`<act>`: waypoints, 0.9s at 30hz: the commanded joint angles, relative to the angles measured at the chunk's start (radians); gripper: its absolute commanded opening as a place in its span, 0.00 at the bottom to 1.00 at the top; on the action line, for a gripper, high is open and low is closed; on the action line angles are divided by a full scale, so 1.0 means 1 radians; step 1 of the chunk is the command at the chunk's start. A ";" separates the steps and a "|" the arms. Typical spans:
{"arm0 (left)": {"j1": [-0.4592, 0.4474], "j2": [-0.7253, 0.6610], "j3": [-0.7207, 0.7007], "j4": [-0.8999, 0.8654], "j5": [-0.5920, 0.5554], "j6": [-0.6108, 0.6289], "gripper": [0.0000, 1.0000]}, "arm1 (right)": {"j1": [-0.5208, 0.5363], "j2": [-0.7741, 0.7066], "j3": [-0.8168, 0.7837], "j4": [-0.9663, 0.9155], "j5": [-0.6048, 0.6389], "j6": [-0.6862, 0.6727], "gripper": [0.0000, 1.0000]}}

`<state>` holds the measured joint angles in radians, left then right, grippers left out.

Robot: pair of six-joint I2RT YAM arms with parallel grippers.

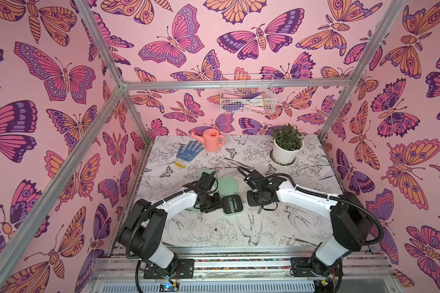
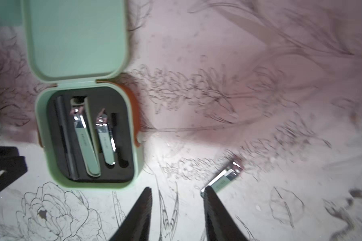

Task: Organize nail clipper sets
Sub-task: Pick up the nail clipper from the center of the board.

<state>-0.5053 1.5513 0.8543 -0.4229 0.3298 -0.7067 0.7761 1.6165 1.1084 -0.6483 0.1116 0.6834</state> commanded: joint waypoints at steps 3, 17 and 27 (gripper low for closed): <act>-0.006 -0.017 0.022 0.001 -0.011 -0.009 0.44 | -0.003 -0.081 -0.114 -0.045 0.061 0.174 0.54; -0.006 -0.042 0.000 0.001 -0.005 0.006 0.44 | -0.011 0.083 -0.120 0.073 0.132 0.267 0.45; -0.006 -0.043 -0.008 0.001 -0.003 0.006 0.44 | -0.022 0.124 -0.120 0.087 0.154 0.274 0.29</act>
<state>-0.5053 1.5261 0.8597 -0.4179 0.3252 -0.7082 0.7597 1.7206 0.9836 -0.5606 0.2359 0.9245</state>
